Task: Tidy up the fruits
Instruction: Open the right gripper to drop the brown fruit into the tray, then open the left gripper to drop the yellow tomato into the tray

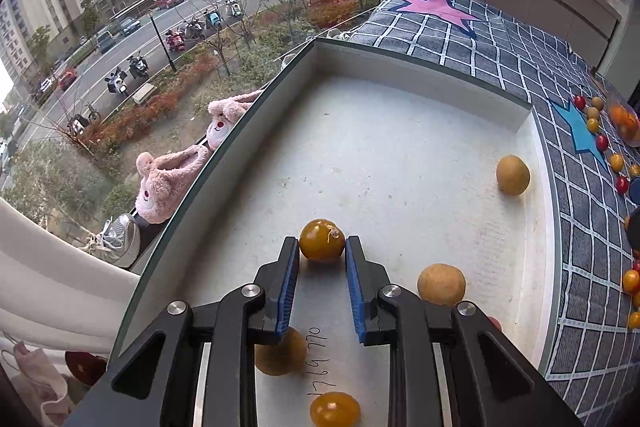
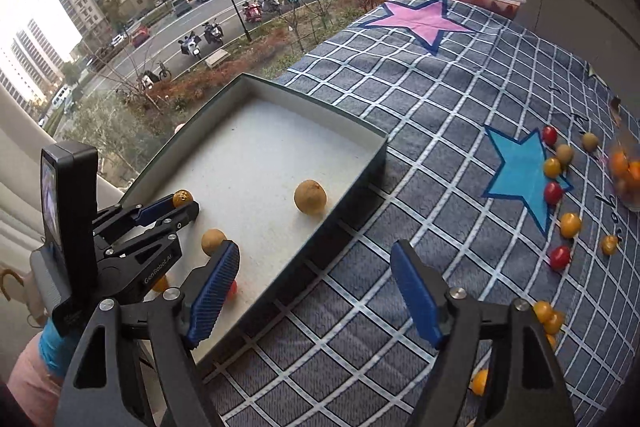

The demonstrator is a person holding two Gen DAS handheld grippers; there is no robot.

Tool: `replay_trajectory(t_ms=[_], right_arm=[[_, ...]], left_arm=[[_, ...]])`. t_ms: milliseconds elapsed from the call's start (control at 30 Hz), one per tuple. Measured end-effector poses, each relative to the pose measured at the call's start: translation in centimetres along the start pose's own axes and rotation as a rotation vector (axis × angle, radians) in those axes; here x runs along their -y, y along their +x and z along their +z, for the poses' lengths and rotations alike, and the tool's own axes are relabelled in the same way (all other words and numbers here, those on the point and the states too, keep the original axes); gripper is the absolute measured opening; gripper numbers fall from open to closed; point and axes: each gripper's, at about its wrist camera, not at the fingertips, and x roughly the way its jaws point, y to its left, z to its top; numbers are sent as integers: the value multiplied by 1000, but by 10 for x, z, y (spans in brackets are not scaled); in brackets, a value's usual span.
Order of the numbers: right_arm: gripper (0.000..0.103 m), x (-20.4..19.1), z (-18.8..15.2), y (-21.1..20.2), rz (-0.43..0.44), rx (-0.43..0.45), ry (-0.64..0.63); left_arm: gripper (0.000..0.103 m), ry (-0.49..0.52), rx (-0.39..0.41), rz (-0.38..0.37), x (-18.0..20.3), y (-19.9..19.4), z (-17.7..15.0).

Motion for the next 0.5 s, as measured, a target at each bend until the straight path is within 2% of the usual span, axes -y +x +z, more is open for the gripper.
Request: replay_trajectory(t_ms=[100,133,167,200,233,267,500], right_arm=[[83,21,-7,-12,-8,20,39],[83,27,-11,-17,-11,27,51],[84,33,-14,-20,-14,30,61],[84,38,-18,-23,-17,33,72],[84,44,-22,-27,-18,35,83],[84,49,-27,-31,-20,39,94],[85,89,-51,-57,-35,72,182]], left_arm=[[25,8,5,-15,0,-1,-1],[35,8,7,-19,0,-1,-1],[73,5,11,-25,-1,-1,-1],[87,-6,41,-27,-2,-5,-2],[92,-14,91,-26,-3,-12,-4],[92,-5,114,-24,-2,-16,-4],[92,33,129,6,16,-36,2]])
